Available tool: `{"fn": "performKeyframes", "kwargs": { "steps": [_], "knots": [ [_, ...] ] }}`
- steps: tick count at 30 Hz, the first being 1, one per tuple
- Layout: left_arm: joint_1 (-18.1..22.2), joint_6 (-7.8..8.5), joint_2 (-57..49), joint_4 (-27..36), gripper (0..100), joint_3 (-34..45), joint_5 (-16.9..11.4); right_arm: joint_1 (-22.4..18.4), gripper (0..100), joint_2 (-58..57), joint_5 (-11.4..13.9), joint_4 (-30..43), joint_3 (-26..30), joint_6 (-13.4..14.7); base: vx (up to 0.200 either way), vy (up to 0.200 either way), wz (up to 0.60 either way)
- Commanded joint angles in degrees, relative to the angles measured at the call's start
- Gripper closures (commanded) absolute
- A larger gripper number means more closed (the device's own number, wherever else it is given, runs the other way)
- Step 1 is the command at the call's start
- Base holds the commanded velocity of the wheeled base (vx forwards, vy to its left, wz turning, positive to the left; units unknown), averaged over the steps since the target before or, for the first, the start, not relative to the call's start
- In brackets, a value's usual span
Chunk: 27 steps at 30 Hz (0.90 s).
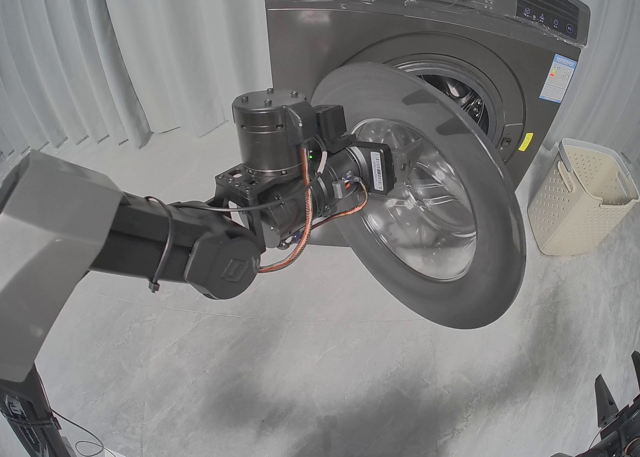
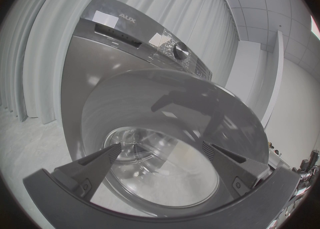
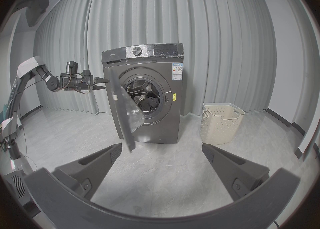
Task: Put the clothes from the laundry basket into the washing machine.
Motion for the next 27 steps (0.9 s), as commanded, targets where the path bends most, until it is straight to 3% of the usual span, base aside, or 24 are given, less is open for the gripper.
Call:
{"fn": "performKeyframes", "kwargs": {
  "steps": [1, 6, 7, 8, 10, 11, 12, 16, 19, 20, 21, 23, 24, 25, 26, 27],
  "knots": [
    [0.1, -1.02, -5.1, -2.5, 0, 12.6, 0.5, 0.0, 0, -0.9, 0.0, 0.0, 1.0, 0.0, 0.0, 0.0, 0.0],
    [0.2, -0.76, -19.9, -3.0, 0, 30.7, 0.6, 0.0, 0, -0.9, 0.0, 0.0, 1.0, 0.0, 0.0, 0.0, 0.0],
    [0.2, -0.76, -19.9, -3.0, 0, 30.7, 0.6, 0.0, 0, -0.9, 0.0, 0.0, 1.0, 0.0, 0.0, 0.0, 0.0],
    [0.4, 0.12, -26.8, -3.2, 0, 38.3, 0.5, 0.0, 0, -0.9, 0.0, 0.0, 1.0, 0.0, 0.0, 0.0, 0.0],
    [2.0, 2.05, -34.5, -3.8, 0, 46.1, 0.4, 0.0, 0, -0.9, 0.0, 0.0, 1.0, 0.0, 0.0, 0.0, 0.0],
    [2.0, 2.05, -34.5, -3.8, 0, 46.1, 0.4, 0.0, 0, -0.9, 0.0, 0.0, 1.0, 0.0, 0.0, 0.0, 0.0],
    [4.3, 3.02, -42.7, -4.3, 0, 53.5, 0.1, 0.0, 0, -0.9, 0.0, 0.0, 1.0, 0.0, 0.0, 0.0, 0.0],
    [6.8, 3.28, -56.2, -4.3, 0, 66.8, 0.7, 0.0, 0, -0.9, 0.0, 0.0, 1.0, 0.0, 0.0, 0.0, 0.0],
    [6.9, 4.07, -62.6, -3.2, 0, 71.7, 1.4, 0.0, 0, -0.9, 0.0, 0.0, 1.0, 0.0, 0.0, 0.0, 0.0],
    [7.7, 4.87, -67.9, -2.5, 0, 75.7, 3.3, 0.0, 0, -0.9, 0.1, 0.0, 1.0, -0.1, 0.0, 0.0, 0.0],
    [7.8, 4.87, -68.4, -2.4, 0, 76.0, 3.5, 0.0, 0, -0.9, 0.1, 0.0, 1.0, -0.1, 0.0, 0.0, 0.0],
    [10.3, 5.66, -77.7, -0.4, 0, 80.5, 4.5, 0.0, 0, -0.9, 0.2, 0.0, 1.0, -0.2, 0.0, 0.0, 0.0],
    [11.0, 5.48, -80.0, 1.1, 0, 80.5, 4.5, 0.0, 0, -0.9, 0.3, 0.0, 1.0, -0.2, 0.0, 0.0, 0.0],
    [14.8, 5.13, -85.8, 7.1, 0, 80.5, 4.5, -0.1, 0, -0.9, 0.3, 0.0, 1.0, -0.2, 0.0, 0.0, 0.0],
    [14.8, 5.13, -85.8, 7.1, 0, 80.5, 4.5, -0.1, 0, -0.9, 0.3, 0.0, 1.0, -0.2, 0.0, 0.0, 0.0],
    [20.0, 5.39, -92.9, 13.8, 0, 80.5, 4.1, -0.1, 0, -0.9, 0.7, 0.0, 1.0, -0.3, 0.0, 0.0, 0.0]
  ]
}}
